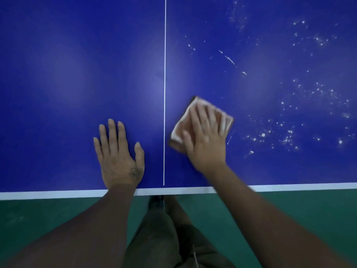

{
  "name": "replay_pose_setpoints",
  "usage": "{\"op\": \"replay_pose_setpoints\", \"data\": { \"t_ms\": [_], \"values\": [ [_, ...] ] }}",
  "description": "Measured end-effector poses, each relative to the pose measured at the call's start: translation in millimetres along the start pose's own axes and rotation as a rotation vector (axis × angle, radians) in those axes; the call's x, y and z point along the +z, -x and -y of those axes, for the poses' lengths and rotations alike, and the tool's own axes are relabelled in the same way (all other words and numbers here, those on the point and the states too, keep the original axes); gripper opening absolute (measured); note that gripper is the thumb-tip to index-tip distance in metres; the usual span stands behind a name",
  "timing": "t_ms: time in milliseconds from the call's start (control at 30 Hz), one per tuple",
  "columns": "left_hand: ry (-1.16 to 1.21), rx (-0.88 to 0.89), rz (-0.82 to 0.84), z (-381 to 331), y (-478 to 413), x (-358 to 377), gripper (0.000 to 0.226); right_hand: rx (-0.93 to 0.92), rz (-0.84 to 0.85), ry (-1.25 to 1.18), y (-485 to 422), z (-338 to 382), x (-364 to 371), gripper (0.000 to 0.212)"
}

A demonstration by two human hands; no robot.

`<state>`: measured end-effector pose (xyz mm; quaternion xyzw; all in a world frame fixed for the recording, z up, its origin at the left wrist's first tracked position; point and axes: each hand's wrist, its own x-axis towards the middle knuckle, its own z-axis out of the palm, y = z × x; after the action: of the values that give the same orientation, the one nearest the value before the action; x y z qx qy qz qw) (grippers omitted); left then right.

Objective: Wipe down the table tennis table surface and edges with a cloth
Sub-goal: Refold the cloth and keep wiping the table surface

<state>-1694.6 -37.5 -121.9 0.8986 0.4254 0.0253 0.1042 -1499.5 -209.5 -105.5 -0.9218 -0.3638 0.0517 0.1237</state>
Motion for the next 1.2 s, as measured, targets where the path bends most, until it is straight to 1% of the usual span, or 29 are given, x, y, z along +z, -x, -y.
{"op": "replay_pose_setpoints", "data": {
  "t_ms": [100,200,267,367,433,500,567,600,667,733,800,867,933,1000,1067,1200],
  "values": [
    [0.001,0.004,-0.002,-1,0,-2,0.075,-0.071,0.054,-0.014,66,11,8,0.069],
    [0.009,0.005,0.0,-3,0,-5,0.074,-0.08,0.057,0.017,84,-14,4,0.07],
    [0.006,0.002,0.0,-3,0,-6,0.074,-0.033,0.01,0.057,68,-39,-4,0.069],
    [0.015,0.01,-0.013,-5,-1,-7,0.074,0.049,-0.067,0.076,19,-71,-15,0.066],
    [0.018,0.016,-0.021,-5,-1,-7,0.074,0.102,-0.069,0.08,-16,-82,-20,0.066],
    [0.017,0.028,-0.03,-6,-1,-9,0.073,0.196,-0.043,0.072,-40,-80,-24,0.067],
    [0.035,0.047,-0.032,-8,1,-12,0.072,0.284,-0.03,0.045,-43,-66,-24,0.068],
    [0.046,0.058,-0.038,-9,1,-12,0.07,0.296,-0.03,0.039,-38,-58,-23,0.068],
    [0.076,0.07,-0.051,-9,5,-14,0.064,0.249,-0.037,0.049,-16,-40,-18,0.068],
    [0.175,0.056,-0.074,-19,10,-15,0.058,0.181,-0.052,0.07,17,-31,-13,0.068],
    [0.29,0.058,-0.105,-44,16,-17,0.056,0.15,-0.077,0.068,47,-27,-8,0.068],
    [0.342,0.107,-0.1,-77,27,-15,0.057,0.135,-0.106,0.062,76,-29,-5,0.067],
    [0.302,0.12,-0.051,-105,38,-8,0.061,0.097,-0.127,0.067,100,-38,-3,0.066],
    [0.154,0.122,-0.012,-117,46,4,0.066,0.069,-0.122,0.076,115,-54,-5,0.066],
    [0.045,0.132,-0.017,-117,47,16,0.071,0.067,-0.104,0.095,118,-72,-11,0.066],
    [0.015,0.119,-0.03,-118,46,24,0.074,0.122,-0.068,0.119,96,-105,-25,0.069]
  ]
}}
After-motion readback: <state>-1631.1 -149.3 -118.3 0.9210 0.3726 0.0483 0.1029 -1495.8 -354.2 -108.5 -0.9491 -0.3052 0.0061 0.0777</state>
